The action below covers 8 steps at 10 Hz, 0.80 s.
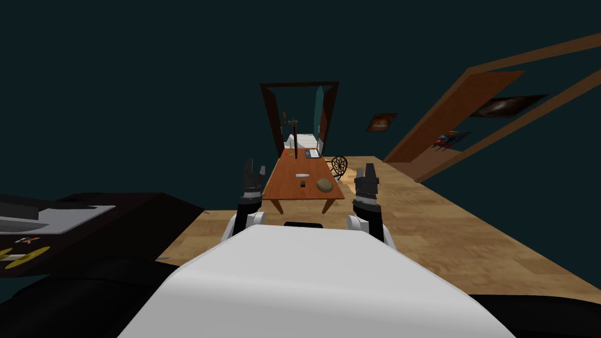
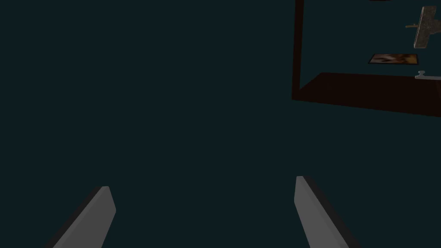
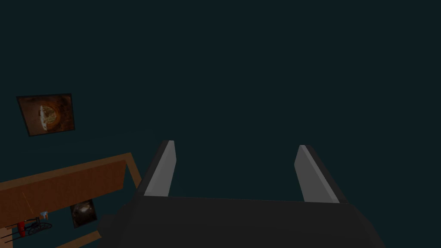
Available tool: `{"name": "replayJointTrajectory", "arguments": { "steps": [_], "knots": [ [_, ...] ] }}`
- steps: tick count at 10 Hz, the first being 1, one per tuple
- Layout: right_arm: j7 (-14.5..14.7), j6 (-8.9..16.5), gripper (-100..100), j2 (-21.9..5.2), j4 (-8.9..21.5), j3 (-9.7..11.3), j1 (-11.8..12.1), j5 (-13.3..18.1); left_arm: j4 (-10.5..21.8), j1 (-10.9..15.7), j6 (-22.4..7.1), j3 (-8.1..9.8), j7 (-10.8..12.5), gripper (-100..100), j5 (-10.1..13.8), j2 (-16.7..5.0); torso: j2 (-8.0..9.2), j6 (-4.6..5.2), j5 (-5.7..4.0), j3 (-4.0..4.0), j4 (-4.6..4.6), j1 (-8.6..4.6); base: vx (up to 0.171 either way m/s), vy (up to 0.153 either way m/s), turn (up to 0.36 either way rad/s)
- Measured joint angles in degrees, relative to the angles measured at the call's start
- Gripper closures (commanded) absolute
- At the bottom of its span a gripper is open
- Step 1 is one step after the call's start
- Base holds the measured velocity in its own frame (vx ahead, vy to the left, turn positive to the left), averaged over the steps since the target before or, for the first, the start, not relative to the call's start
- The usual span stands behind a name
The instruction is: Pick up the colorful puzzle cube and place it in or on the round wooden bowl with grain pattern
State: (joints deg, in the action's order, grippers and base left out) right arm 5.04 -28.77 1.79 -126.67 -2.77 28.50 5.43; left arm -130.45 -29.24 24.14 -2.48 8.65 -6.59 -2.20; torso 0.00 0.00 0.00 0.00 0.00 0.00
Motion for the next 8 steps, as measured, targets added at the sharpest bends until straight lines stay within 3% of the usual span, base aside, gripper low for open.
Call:
{"name": "replayJointTrajectory", "arguments": {
  "steps": [3, 8],
  "knots": [
    [0.0, 0.0, 0, 0.0, 0.0, 0.0, 0.0, 0.0, 2.4, 1.5, -0.7, 0.45, 1.7, -100, 1.1, -2.6, -0.06, 0.01, -0.04, -0.04, -0.02, -0.2, 0.011, -0.055, -0.02],
    [0.0, 0.0, 0, 0.0, 0.0, 0.0, 0.0, 0.0, 11.1, 7.8, -2.6, 2.55, 7.1, -100, 4.3, -4.7, -0.08, 0.0, -0.07, -0.05, -0.02, -0.35, 0.013, -0.085, -0.026]
  ]
}}
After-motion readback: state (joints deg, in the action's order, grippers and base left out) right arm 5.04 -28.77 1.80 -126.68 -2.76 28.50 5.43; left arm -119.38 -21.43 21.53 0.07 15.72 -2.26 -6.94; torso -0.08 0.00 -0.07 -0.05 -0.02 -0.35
